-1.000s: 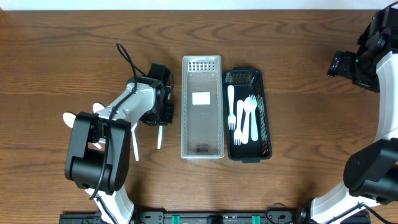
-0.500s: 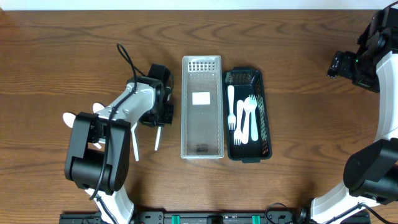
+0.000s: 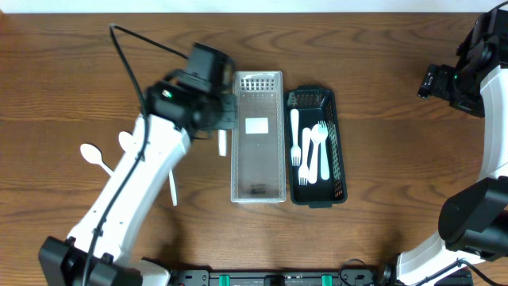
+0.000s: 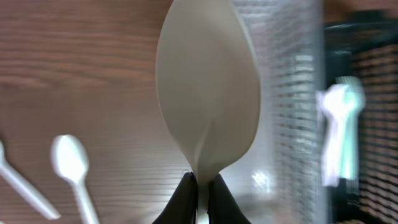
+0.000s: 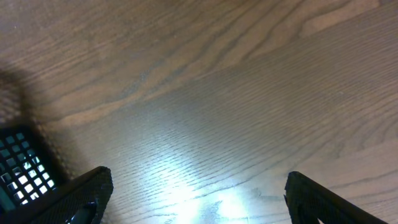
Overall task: Pack container
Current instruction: 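Carry the spoon with the left gripper into the clear basket and release, then move the left gripper back and grasp another white spoon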
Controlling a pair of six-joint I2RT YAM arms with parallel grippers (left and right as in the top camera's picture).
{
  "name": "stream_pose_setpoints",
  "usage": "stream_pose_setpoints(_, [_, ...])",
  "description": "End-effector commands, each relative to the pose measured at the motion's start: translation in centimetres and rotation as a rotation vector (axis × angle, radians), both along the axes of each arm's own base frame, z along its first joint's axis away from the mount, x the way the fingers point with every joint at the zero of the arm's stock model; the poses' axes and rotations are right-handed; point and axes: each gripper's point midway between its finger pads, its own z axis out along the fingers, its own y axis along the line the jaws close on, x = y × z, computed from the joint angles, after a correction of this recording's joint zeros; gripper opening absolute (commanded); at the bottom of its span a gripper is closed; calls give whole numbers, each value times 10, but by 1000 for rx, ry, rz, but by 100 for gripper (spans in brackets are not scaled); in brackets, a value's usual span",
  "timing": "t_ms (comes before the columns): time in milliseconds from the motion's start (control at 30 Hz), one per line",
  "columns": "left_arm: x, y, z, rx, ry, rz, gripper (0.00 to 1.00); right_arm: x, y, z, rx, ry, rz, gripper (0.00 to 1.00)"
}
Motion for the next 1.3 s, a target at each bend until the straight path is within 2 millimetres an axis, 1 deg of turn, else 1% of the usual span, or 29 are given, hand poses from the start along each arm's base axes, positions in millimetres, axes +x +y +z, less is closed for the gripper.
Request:
stream_pose_setpoints(0, [-12,-32,-20,-28,69,42,6,0,0,-2,1,5,15,92])
stream_pose_setpoints(100, [-18,-59,-38,-27,100,15,6,0,0,-2,2,6,15,91])
stream_pose_setpoints(200, [-19,-75,-65,4,146,-12,6,-1,1,-2,3,10,15,92])
stream_pose_setpoints(367, [-20,-76,-117,78,257,6,6,-2,1,-2,4,13,15,92])
stream_pose_setpoints(433, [-20,-76,-127,98,276,-5,7,-2,1,-2,4,13,15,92])
stream_pose_setpoints(467, [-21,-75,-130,107,282,-17,14,-2,1,-2,4,13,15,92])
stream_pose_setpoints(567, [-20,-75,-130,113,276,-42,25,-2,1,-2,4,13,15,92])
stream_pose_setpoints(667, [-17,-74,-120,112,247,-59,41,-2,1,-2,4,13,15,92])
stream_pose_setpoints(700, [-16,-71,-115,120,229,-63,49,-2,1,-2,4,13,15,92])
stream_pose_setpoints(800, [-8,-53,-88,173,145,-27,57,-2,1,-2,4,13,15,92])
stream_pose_setpoints(867, [-4,-34,-62,207,73,16,65,-2,1,-2,3,13,15,92])
stream_pose_setpoints(900, [-3,-18,-43,216,32,51,68,-2,1,-2,4,12,15,92])
stream_pose_setpoints(933, [-3,-9,-34,216,15,72,69,-2,1,-2,3,13,15,92])
stream_pose_setpoints(1000, [-3,16,-13,208,-13,132,70,-2,1,-2,4,12,15,92])
stream_pose_setpoints(1067, [-4,48,2,191,-18,231,73,-2,1,-2,4,12,15,92])
stream_pose_setpoints(1133, [-4,77,6,188,-4,320,78,-2,1,-2,4,12,15,92])
stream_pose_setpoints(1167, [-4,93,4,195,13,364,80,-2,1,-2,4,12,15,92])
stream_pose_setpoints(1233, [-5,117,-4,199,57,428,85,-1,2,-2,7,10,16,92])
stream_pose_setpoints(1267, [-6,124,-10,190,83,449,86,-1,2,-2,11,9,17,92])
